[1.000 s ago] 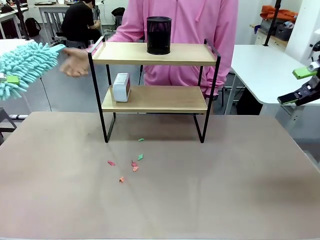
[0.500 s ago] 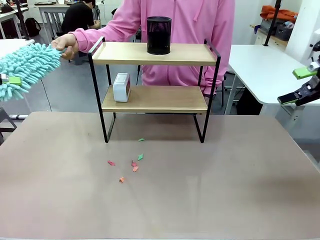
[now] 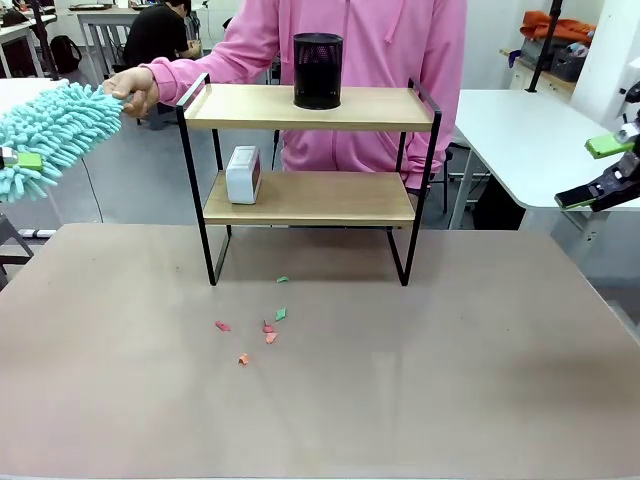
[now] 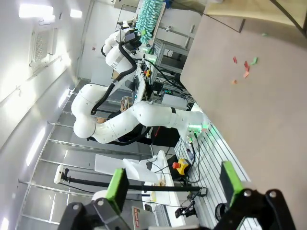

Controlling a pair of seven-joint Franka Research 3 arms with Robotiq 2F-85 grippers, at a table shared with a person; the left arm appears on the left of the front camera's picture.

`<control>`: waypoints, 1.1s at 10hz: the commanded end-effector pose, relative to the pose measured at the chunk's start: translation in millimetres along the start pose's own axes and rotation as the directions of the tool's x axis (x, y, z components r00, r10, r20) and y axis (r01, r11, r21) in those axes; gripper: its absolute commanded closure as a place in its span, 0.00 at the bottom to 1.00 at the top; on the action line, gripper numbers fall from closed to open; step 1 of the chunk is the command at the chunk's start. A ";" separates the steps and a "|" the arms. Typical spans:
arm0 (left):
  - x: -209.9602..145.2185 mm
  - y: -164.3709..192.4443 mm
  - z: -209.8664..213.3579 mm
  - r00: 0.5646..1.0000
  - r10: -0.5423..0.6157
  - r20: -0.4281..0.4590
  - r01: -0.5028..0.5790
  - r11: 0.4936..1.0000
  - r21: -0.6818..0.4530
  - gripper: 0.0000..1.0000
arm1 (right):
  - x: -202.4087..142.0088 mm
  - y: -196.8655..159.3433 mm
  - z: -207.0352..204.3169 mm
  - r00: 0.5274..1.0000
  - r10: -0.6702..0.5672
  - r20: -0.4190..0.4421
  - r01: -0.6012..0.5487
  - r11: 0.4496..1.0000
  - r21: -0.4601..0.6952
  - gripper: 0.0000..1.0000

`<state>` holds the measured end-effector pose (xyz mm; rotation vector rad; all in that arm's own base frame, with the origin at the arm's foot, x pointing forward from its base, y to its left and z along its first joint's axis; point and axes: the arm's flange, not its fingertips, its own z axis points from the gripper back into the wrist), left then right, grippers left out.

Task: Clean the shelf.
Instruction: Hand the Duster back to the human.

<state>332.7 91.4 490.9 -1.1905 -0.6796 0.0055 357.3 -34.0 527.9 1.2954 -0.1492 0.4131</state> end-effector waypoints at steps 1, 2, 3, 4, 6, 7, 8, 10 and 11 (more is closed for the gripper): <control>0.1 0.0 0.5 1.000 0.000 0.002 0.000 1.000 0.000 0.30 | -0.2 0.6 3.7 1.000 0.019 -0.018 -0.019 1.000 -0.006 0.00; -0.1 0.3 0.5 1.000 -0.001 0.001 0.001 1.000 -0.003 0.00 | -0.2 0.6 3.7 1.000 0.019 -0.018 -0.019 1.000 -0.006 0.00; -1.1 -0.6 2.8 1.000 -0.001 0.003 0.001 1.000 -0.009 0.26 | -0.2 0.6 3.7 1.000 0.019 -0.018 -0.019 1.000 -0.006 0.00; -2.0 -1.7 4.8 1.000 0.003 0.003 -0.003 1.000 -0.016 0.00 | -0.2 0.6 3.7 1.000 0.019 -0.018 -0.019 1.000 -0.006 0.00; -8.3 -8.3 5.4 1.000 -0.008 -0.024 0.007 1.000 -0.030 0.00 | -0.2 0.6 3.7 1.000 0.019 -0.018 -0.019 1.000 -0.006 0.00; -12.9 -10.8 3.1 0.999 -0.005 -0.053 0.002 0.998 -0.056 0.00 | -0.2 0.6 3.7 1.000 0.019 -0.018 -0.019 1.000 -0.006 0.00; -18.2 -15.3 -3.0 0.996 0.001 -0.089 -0.010 0.994 -0.107 0.00 | -0.2 0.6 3.7 1.000 0.019 -0.018 -0.019 1.000 -0.006 0.00; -31.3 -22.7 -29.4 0.983 0.007 -0.182 -0.045 0.978 -0.202 0.00 | -0.2 0.6 3.7 1.000 0.019 -0.018 -0.019 1.000 -0.006 0.00; -39.7 -22.5 -55.0 0.974 0.026 -0.223 -0.080 0.968 -0.238 0.00 | 0.0 0.0 0.0 1.000 0.000 0.000 0.000 1.000 0.000 0.00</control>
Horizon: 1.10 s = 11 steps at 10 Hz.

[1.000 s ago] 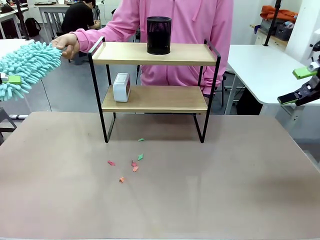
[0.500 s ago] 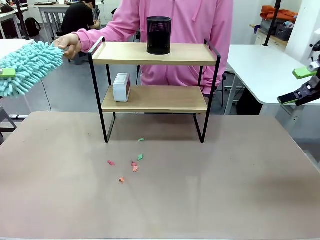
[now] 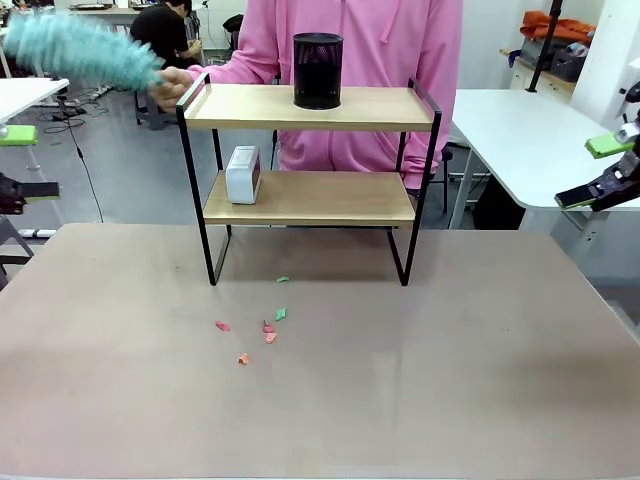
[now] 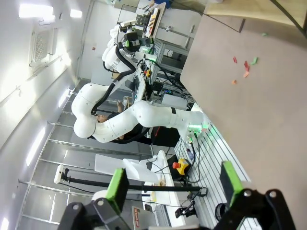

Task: Clean the shelf.
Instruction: Hand the Duster back to the human.

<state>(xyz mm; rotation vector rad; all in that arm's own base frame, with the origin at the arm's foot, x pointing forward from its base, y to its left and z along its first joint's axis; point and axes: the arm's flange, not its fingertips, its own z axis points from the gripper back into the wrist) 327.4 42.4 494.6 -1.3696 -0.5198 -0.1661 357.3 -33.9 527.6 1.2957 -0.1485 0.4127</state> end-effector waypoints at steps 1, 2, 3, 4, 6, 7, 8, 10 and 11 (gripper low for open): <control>-19.4 13.9 -47.9 0.995 0.083 -0.062 -0.087 0.994 -0.072 0.00 | 8.8 -4.1 -23.0 1.000 -0.005 -0.016 0.005 1.000 0.002 0.00; -22.1 24.7 -78.8 0.989 0.129 -0.070 -0.135 0.986 -0.095 0.00 | 18.1 -22.8 -66.5 0.999 -0.002 -0.052 0.005 0.998 0.056 0.00; -26.9 32.5 -101.4 0.984 0.157 -0.080 -0.166 0.980 -0.109 0.00 | 22.5 -40.7 -99.8 0.999 -0.014 -0.049 0.020 0.992 0.126 0.00; -32.0 42.5 -116.3 0.977 0.186 -0.102 -0.196 0.975 -0.106 0.00 | 29.0 -47.5 -127.5 1.000 -0.021 -0.001 0.020 0.956 0.294 0.00; -6.8 40.3 -106.2 0.981 0.153 -0.121 -0.166 0.981 -0.105 0.00 | 44.8 -42.8 -143.9 0.995 -0.094 0.039 0.083 0.968 0.237 0.00; -6.8 40.3 -106.2 0.981 0.153 -0.121 -0.166 0.981 -0.105 0.00 | 23.5 -45.7 -136.3 0.997 -0.068 -0.022 0.072 0.968 0.241 0.00; -6.8 40.3 -106.2 0.981 0.153 -0.121 -0.166 0.981 -0.105 0.00 | 23.5 -45.7 -136.3 0.997 -0.068 -0.022 0.072 0.968 0.241 0.00; -6.8 40.3 -106.2 0.981 0.153 -0.121 -0.166 0.981 -0.105 0.00 | 23.5 -45.7 -136.3 0.997 -0.068 -0.022 0.072 0.968 0.241 0.00; -6.8 40.3 -106.2 0.981 0.153 -0.121 -0.166 0.981 -0.105 0.00 | 23.5 -45.7 -136.3 0.997 -0.068 -0.022 0.072 0.968 0.241 0.00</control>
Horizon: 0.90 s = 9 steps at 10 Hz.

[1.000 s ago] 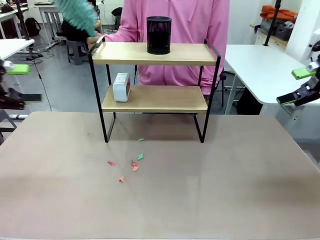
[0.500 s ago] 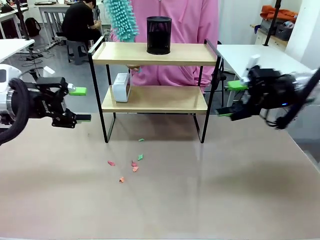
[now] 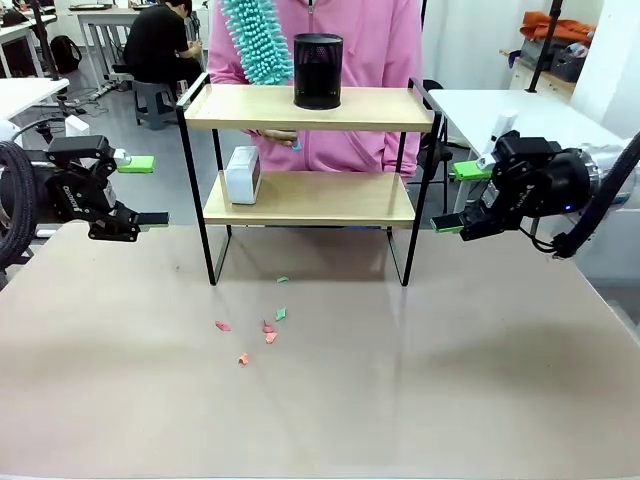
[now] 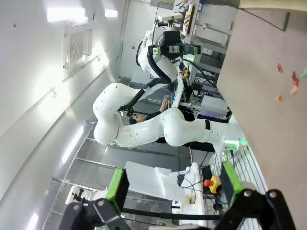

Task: Clean the shelf.
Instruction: Hand the Duster back to the human.

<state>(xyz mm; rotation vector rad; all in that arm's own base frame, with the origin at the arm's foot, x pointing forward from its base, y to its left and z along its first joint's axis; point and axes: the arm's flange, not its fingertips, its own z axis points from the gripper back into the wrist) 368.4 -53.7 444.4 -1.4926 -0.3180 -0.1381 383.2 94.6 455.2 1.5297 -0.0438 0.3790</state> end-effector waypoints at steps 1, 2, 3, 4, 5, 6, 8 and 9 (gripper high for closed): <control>-3.0 -0.7 1.7 1.000 0.004 -0.009 -0.004 1.000 -0.006 0.00 | -3.6 2.7 2.3 1.000 0.004 -0.006 -0.004 1.000 0.004 0.00; -3.0 -0.7 1.7 1.000 0.004 -0.009 -0.004 1.000 -0.006 0.00 | -3.6 2.7 2.3 1.000 0.004 -0.006 -0.004 1.000 0.004 0.00; -3.0 -0.7 1.7 1.000 0.004 -0.009 -0.004 1.000 -0.006 0.00 | -3.6 2.7 2.3 1.000 0.004 -0.006 -0.004 1.000 0.004 0.00; -3.0 -0.7 1.7 1.000 0.004 -0.009 -0.004 1.000 -0.006 0.00 | -3.6 2.7 2.3 1.000 0.004 -0.006 -0.004 1.000 0.004 0.00; -3.0 -0.7 1.7 1.000 0.004 -0.009 -0.004 1.000 -0.006 0.00 | -3.6 2.7 2.3 1.000 0.004 -0.006 -0.004 1.000 0.004 0.00; -3.0 -0.7 1.7 1.000 0.004 -0.009 -0.004 1.000 -0.006 0.00 | -3.6 2.7 2.3 1.000 0.004 -0.006 -0.004 1.000 0.004 0.00; -3.0 -0.7 1.7 1.000 0.004 -0.009 -0.004 1.000 -0.006 0.00 | -3.6 2.7 2.3 1.000 0.004 -0.006 -0.004 1.000 0.004 0.00; -3.0 -0.7 1.7 1.000 0.004 -0.009 -0.004 1.000 -0.006 0.00 | -3.6 2.7 2.3 1.000 0.004 -0.006 -0.004 1.000 0.004 0.00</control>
